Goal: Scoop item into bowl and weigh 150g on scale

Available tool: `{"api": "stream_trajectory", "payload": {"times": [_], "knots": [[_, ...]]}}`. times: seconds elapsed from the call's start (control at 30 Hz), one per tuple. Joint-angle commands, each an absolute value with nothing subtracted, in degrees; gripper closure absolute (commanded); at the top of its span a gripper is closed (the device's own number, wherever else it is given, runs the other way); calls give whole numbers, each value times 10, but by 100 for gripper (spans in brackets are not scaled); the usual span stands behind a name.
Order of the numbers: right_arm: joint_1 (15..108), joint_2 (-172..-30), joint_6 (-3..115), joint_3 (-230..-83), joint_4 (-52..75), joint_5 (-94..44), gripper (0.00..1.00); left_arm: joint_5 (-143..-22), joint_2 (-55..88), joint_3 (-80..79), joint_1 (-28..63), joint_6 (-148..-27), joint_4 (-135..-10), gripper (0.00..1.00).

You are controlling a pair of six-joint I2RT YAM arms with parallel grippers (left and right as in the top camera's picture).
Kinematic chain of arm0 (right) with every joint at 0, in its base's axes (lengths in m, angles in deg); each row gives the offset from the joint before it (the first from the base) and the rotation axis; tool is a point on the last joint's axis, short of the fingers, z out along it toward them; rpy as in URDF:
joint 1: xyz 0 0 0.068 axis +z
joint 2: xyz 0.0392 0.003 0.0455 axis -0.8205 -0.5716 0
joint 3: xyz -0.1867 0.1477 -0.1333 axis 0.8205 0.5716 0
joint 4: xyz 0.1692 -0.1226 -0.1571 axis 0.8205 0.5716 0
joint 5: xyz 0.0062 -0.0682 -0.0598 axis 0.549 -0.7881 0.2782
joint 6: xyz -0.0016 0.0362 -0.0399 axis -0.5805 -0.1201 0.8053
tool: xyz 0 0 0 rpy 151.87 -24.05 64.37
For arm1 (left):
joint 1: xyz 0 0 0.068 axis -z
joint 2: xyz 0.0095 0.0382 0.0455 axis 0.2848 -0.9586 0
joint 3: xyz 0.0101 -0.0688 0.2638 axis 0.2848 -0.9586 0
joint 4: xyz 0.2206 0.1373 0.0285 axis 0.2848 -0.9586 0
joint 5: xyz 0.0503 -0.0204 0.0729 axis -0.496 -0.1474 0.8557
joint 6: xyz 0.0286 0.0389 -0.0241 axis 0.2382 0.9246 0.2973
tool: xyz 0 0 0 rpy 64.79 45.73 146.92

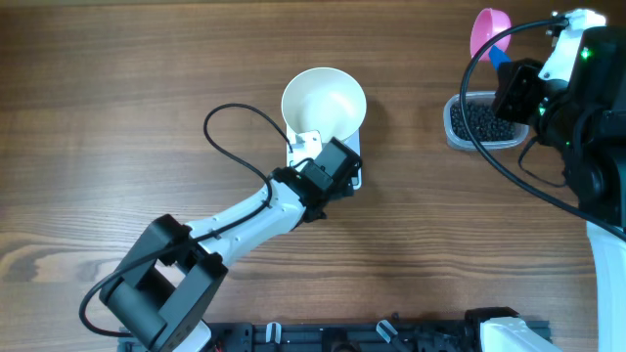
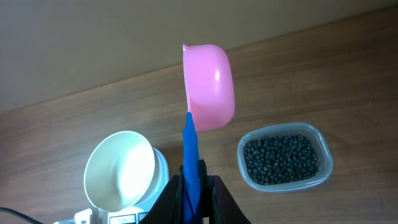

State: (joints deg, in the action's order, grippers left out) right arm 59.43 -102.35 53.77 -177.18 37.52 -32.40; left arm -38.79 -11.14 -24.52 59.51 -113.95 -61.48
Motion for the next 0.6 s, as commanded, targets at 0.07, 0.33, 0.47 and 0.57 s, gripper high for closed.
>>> {"api": "stream_trajectory", "payload": {"times": [0.07, 0.33, 0.47, 0.57], "knots": [[593, -1028, 549, -1780, 376, -319, 96, -356, -114, -251, 565, -1131, -614, 0], [593, -1028, 549, -1780, 376, -319, 96, -363, -116, -251, 566, -1131, -616, 0], [593, -1028, 549, -1780, 375, -319, 96, -375, -124, -251, 566, -1130, -616, 0], [593, -1028, 549, -1780, 376, -319, 96, -375, -130, -251, 566, -1130, -618, 0]]}}
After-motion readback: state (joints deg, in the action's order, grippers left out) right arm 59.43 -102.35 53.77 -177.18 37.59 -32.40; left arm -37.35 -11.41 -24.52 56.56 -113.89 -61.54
